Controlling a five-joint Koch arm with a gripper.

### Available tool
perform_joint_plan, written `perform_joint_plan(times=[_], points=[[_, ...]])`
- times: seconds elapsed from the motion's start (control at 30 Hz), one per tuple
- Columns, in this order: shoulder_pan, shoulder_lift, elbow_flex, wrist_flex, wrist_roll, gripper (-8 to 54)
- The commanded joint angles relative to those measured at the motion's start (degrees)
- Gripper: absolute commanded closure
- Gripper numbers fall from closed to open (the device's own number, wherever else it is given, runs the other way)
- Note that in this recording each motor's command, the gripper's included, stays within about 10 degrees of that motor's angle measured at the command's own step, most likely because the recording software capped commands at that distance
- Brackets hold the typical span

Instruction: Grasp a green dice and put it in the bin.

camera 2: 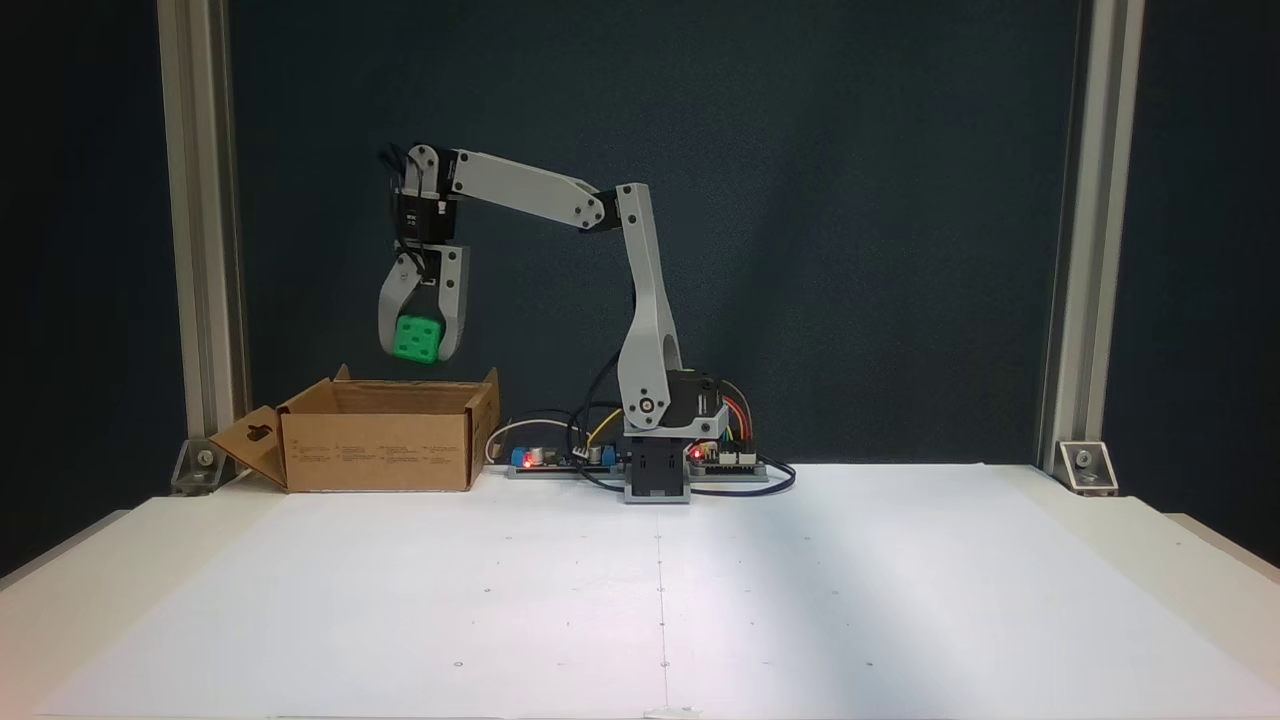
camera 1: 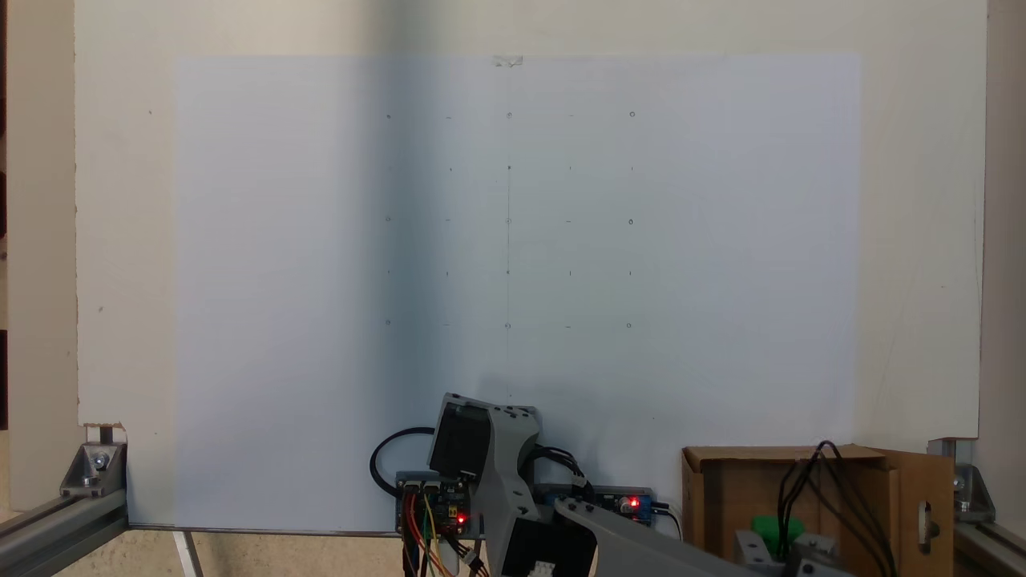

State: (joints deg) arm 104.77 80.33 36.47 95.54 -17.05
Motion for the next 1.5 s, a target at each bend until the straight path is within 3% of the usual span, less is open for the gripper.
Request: perform_joint_plan(times=[0.0,0.97,1.03,1.17,1.47], points=[[1.8,1.0,-3.6,0.6,-4.5,34.1],[2.8,-1.8,-3.6,0.6,-4.5,34.1],[2.8,-2.2,-3.6,0.9,-4.4,14.7],[2.8,-2.5,-3.6,0.8,-4.4,1.6],[2.5,-2.1,-4.5,1.1,-4.2,1.6]])
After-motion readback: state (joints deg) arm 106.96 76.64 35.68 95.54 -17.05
